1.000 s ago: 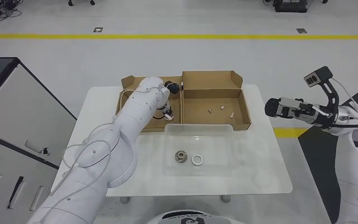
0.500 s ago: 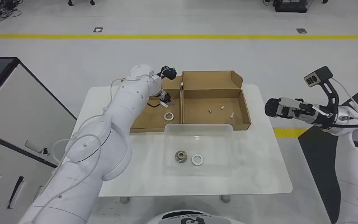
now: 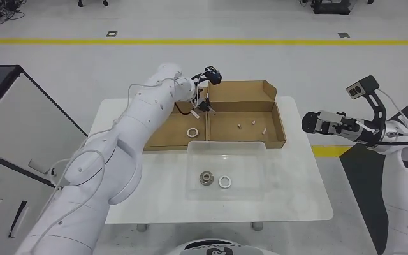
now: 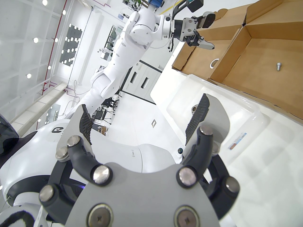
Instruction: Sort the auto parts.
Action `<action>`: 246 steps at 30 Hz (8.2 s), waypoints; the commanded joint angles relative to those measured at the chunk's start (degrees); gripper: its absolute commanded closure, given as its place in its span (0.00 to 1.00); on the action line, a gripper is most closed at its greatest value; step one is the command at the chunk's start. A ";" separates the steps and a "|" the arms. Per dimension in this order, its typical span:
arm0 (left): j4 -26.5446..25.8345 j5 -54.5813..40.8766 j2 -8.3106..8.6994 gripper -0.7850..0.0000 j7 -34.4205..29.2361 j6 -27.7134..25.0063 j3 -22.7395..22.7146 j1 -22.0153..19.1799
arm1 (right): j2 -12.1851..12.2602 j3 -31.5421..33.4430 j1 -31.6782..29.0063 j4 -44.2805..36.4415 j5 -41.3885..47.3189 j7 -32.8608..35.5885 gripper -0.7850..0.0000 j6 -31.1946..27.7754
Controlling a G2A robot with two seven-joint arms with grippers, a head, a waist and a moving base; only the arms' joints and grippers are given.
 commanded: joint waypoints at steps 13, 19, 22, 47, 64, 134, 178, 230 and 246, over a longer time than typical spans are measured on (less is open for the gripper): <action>-41.13 -0.44 13.25 0.00 -9.55 -1.70 -17.56 19.05 | 0.00 0.00 0.00 0.00 0.00 0.00 0.00 0.00; -56.21 -2.43 16.52 0.00 -16.82 -3.19 -22.94 27.72 | 0.00 0.00 0.00 0.00 0.00 0.00 0.00 0.00; -60.61 -3.54 17.26 0.00 -19.23 -2.69 -22.62 29.87 | 0.00 0.00 0.00 0.00 0.00 0.00 0.00 0.00; -61.67 -10.99 17.87 0.00 -24.71 3.13 -7.16 25.49 | 0.00 0.00 0.00 0.00 0.00 0.00 0.00 0.00; -58.48 -12.00 13.67 0.00 -30.24 12.20 3.60 20.53 | 0.00 0.00 0.00 0.00 0.00 0.00 0.00 0.00; -36.03 -10.33 2.49 0.62 -32.19 12.05 16.08 16.56 | 0.00 0.00 0.00 0.00 0.00 0.00 0.00 0.00; -49.33 -13.90 7.01 1.00 -36.94 15.02 5.66 15.48 | 0.00 0.00 0.00 0.00 0.00 0.00 0.00 0.00; -74.54 -68.74 19.64 1.00 -18.94 3.32 -39.54 33.57 | 0.00 0.00 0.00 0.00 0.00 0.00 0.00 0.00; -75.74 -106.68 18.41 1.00 -23.62 1.67 -39.41 34.32 | 0.00 0.00 0.00 0.00 0.00 0.00 0.00 0.00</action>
